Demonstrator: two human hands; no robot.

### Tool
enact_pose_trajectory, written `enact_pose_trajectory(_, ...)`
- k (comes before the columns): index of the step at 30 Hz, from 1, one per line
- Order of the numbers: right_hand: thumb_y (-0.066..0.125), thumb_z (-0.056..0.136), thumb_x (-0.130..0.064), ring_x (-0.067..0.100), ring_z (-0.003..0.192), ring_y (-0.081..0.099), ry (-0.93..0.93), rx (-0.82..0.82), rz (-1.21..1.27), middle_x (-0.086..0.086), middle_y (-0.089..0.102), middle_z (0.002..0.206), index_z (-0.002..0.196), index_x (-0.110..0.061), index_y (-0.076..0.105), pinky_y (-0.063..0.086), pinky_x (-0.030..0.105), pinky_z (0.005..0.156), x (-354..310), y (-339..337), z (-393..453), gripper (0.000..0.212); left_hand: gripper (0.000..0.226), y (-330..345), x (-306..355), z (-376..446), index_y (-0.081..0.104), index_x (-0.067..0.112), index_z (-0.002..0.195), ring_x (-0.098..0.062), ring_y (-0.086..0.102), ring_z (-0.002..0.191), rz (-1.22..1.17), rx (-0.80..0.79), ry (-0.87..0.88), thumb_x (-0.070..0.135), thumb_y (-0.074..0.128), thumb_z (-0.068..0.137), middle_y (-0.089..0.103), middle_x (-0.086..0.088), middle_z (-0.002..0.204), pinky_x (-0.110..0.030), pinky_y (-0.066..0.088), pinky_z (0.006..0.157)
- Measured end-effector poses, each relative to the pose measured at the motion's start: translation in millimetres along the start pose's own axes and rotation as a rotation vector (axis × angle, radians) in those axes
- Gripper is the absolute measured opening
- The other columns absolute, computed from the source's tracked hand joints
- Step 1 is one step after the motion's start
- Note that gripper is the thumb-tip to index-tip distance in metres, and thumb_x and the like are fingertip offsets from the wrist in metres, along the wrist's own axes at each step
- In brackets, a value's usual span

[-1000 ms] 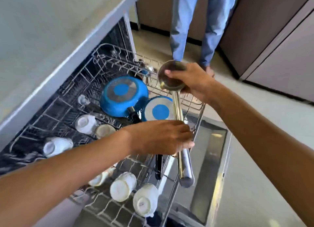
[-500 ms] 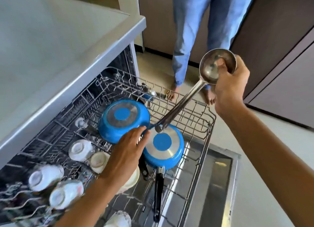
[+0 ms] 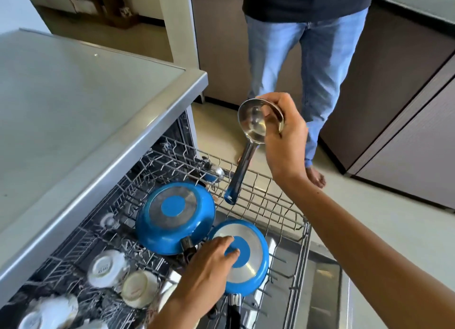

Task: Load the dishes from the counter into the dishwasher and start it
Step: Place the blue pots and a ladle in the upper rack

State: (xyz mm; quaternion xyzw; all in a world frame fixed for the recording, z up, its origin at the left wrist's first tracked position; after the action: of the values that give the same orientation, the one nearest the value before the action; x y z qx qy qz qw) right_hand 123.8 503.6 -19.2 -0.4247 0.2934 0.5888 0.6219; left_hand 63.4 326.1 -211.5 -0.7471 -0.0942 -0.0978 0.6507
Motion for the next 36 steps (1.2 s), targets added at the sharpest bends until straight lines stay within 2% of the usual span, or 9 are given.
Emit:
enact_pose_trajectory(2,0.044,0.084,0.007,0.008,0.083,0.061,-0.037,-0.003,0.013,-0.014,0.062,0.084,0.099,-0.014,0.061,0.054,0.039,0.074,-5.9,3.7,2.6,0.030,0.048,-1.1,1.9,1.0,0.069,0.023,0.108,-0.012,0.060,0.105,-0.036,-0.012,0.004,0.009,0.079,0.064,0.060,-0.002,0.123,-0.023,0.048,0.090)
enact_pose_trajectory(4,0.044,0.085,0.007,0.006,0.084,0.060,-0.070,-0.004,0.026,-0.011,0.063,0.086,0.100,-0.011,0.061,0.053,0.034,0.075,-12.6,6.5,7.4,0.029,0.041,-4.4,7.6,2.6,0.057,0.019,0.125,-0.013,0.046,0.124,-0.065,-0.011,0.028,0.007,0.058,0.086,0.042,-0.002,0.142,-0.025,0.037,0.104)
enact_pose_trajectory(7,0.044,0.087,0.006,0.002,0.086,0.058,-0.103,0.001,0.023,-0.013,0.062,0.088,0.101,-0.009,0.060,0.049,0.021,0.078,-18.0,11.0,14.1,0.026,0.039,-13.1,4.2,4.6,0.051,0.021,0.129,-0.008,0.037,0.128,-0.129,0.061,0.007,0.008,0.042,0.093,0.032,0.005,0.147,-0.021,0.030,0.106)
enact_pose_trajectory(12,0.044,0.083,0.012,-0.005,0.086,0.056,-0.156,0.013,0.011,-0.021,0.058,0.089,0.103,-0.008,0.060,0.045,0.012,0.076,-25.1,14.3,21.3,0.032,0.043,-10.3,2.9,6.8,0.047,0.022,0.134,-0.008,0.035,0.130,-0.147,0.027,0.015,0.007,0.043,0.094,0.031,0.006,0.146,-0.024,0.032,0.108)
enact_pose_trajectory(15,0.042,0.079,0.015,-0.007,0.084,0.055,-0.168,-0.004,-0.010,-0.022,0.058,0.088,0.103,-0.008,0.060,0.045,0.012,0.074,-22.1,18.7,21.8,0.038,0.043,-6.5,1.1,9.3,0.046,0.022,0.134,-0.009,0.036,0.129,-0.140,-0.007,-0.011,0.008,0.045,0.094,0.030,0.007,0.145,-0.027,0.035,0.107)
enact_pose_trajectory(21,0.040,0.075,0.017,-0.001,0.082,0.055,-0.146,-0.100,-0.049,-0.007,0.062,0.089,0.102,-0.006,0.060,0.040,0.008,0.073,3.4,38.4,5.4,0.041,0.034,-12.3,3.0,9.6,0.058,0.013,0.120,-0.011,0.039,0.127,-0.162,0.036,-0.005,0.002,0.045,0.090,0.040,0.001,0.141,-0.025,0.039,0.102)
enact_pose_trajectory(28,0.044,0.077,0.000,0.013,0.090,0.056,-0.036,-0.147,-0.065,0.005,0.060,0.099,0.101,-0.016,0.058,0.047,0.030,0.080,47.8,51.6,-17.4,0.032,0.029,-11.8,1.6,9.6,0.067,0.009,0.100,-0.013,0.055,0.107,-0.152,0.077,0.028,-0.007,0.058,0.078,0.057,-0.001,0.118,-0.029,0.054,0.085)
enact_pose_trajectory(31,0.049,0.078,0.002,0.016,0.091,0.056,0.054,-0.206,-0.074,0.005,0.060,0.101,0.102,-0.020,0.056,0.050,0.038,0.079,71.4,56.3,-30.8,0.033,0.033,-8.5,0.7,7.9,0.069,0.013,0.093,-0.011,0.059,0.099,-0.139,0.079,0.033,-0.006,0.070,0.067,0.060,0.002,0.109,-0.025,0.057,0.075)
enact_pose_trajectory(36,0.048,0.085,0.001,0.014,0.088,0.057,-0.002,-0.281,-0.233,0.002,0.062,0.102,0.104,-0.015,0.057,0.049,0.029,0.074,72.0,64.4,-38.3,0.027,0.045,-6.1,-0.7,3.6,0.070,0.017,0.091,-0.011,0.061,0.093,-0.155,0.088,0.040,-0.004,0.081,0.052,0.064,0.002,0.106,-0.022,0.056,0.075)
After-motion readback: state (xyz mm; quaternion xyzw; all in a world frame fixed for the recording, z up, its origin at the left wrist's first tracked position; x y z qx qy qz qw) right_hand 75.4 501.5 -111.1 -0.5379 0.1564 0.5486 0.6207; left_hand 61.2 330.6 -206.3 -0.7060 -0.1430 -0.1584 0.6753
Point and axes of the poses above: each hand's wrist, its own z-axis towards the middle knuckle, its own y-axis out of the palm, x = y × z, the point moved 9 cm from there along z, towards the middle knuckle
